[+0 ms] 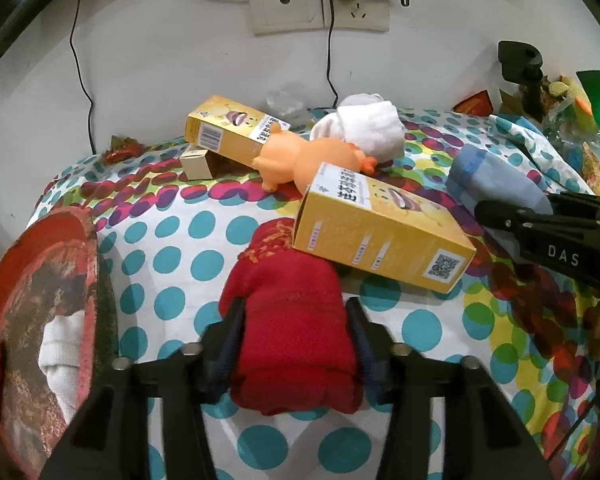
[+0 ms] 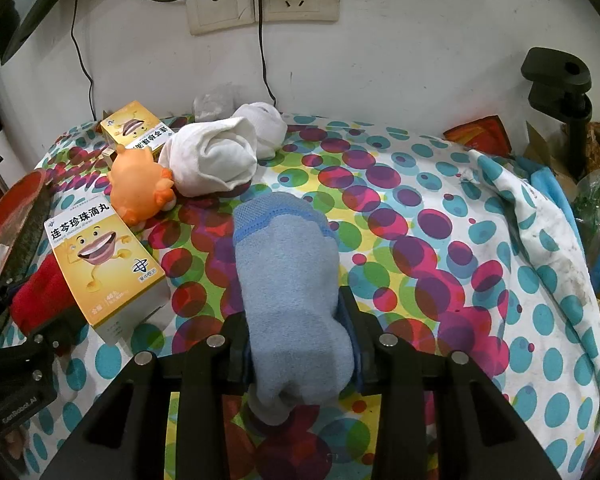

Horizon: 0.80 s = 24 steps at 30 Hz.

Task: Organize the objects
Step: 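Close the left gripper on the second red sock and lift it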

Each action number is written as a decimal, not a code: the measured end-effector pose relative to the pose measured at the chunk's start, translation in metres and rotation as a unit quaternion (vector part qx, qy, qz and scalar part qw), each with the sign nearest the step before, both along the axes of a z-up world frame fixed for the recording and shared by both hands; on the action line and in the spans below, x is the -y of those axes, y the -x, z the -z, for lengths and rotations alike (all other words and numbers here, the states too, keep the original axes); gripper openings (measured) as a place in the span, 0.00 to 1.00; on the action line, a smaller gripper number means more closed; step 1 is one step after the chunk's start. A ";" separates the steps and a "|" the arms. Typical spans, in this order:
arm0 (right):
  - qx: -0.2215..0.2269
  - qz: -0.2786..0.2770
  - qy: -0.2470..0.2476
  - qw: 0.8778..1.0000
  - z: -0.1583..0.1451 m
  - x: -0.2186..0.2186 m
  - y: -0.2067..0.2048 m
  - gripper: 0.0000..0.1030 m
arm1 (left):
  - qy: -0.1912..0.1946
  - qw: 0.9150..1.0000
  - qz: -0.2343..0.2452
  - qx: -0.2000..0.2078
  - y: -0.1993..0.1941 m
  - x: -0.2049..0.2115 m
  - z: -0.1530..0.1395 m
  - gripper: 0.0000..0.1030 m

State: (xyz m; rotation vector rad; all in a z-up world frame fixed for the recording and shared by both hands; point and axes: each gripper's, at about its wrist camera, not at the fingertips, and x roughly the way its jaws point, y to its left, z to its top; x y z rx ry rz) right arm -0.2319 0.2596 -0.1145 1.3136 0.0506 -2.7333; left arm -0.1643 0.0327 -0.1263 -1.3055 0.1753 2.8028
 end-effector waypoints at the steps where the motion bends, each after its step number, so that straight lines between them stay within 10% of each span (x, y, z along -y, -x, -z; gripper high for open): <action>1: 0.000 0.000 -0.001 1.000 0.000 0.000 0.000 0.34 | 0.000 1.000 0.002 -0.001 -0.001 0.000 0.000 0.39; 24: -0.001 0.003 -0.007 1.000 0.001 0.004 0.000 0.33 | -0.017 0.999 0.033 0.006 -0.045 0.007 -0.024 0.35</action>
